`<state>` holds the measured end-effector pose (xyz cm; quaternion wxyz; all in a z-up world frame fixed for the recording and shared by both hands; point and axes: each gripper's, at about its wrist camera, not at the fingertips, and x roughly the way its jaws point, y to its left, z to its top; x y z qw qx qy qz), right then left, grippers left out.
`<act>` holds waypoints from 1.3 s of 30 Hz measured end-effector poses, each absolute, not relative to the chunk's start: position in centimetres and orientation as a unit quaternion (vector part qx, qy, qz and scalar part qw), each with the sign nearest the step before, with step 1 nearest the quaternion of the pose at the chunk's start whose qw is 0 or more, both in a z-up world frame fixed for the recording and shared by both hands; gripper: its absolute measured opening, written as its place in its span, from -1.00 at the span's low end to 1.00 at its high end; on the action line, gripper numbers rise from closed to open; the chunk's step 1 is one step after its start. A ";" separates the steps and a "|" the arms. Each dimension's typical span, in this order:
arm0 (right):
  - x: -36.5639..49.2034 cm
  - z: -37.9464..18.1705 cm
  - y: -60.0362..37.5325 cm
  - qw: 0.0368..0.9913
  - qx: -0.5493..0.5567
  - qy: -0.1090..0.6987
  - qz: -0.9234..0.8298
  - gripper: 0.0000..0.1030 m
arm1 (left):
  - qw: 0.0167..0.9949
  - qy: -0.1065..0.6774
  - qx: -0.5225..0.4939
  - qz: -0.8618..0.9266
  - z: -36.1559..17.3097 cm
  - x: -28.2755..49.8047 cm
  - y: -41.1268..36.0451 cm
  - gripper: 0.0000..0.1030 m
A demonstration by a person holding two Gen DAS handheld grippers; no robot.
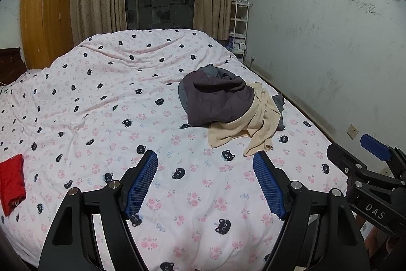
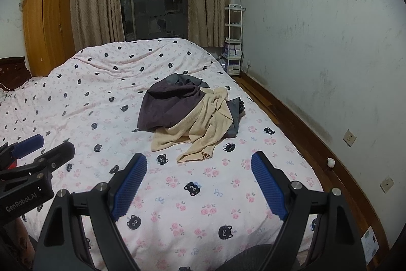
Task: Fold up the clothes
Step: 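Move the right tool toward the beige sweater in the clothes pile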
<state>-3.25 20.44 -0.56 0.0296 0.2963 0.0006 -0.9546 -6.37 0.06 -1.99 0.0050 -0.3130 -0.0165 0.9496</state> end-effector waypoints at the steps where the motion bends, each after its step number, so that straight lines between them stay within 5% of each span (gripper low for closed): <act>1: -3.8 -0.8 20.5 0.029 0.298 0.001 -0.954 0.67 | 0.007 -0.016 -0.314 0.949 -2.1 -6.9 0.1 0.43; 39: -21.1 -8.5 22.8 0.015 0.330 0.008 -0.944 0.67 | 0.055 -0.001 -0.338 0.939 -7.2 -21.5 4.7 0.43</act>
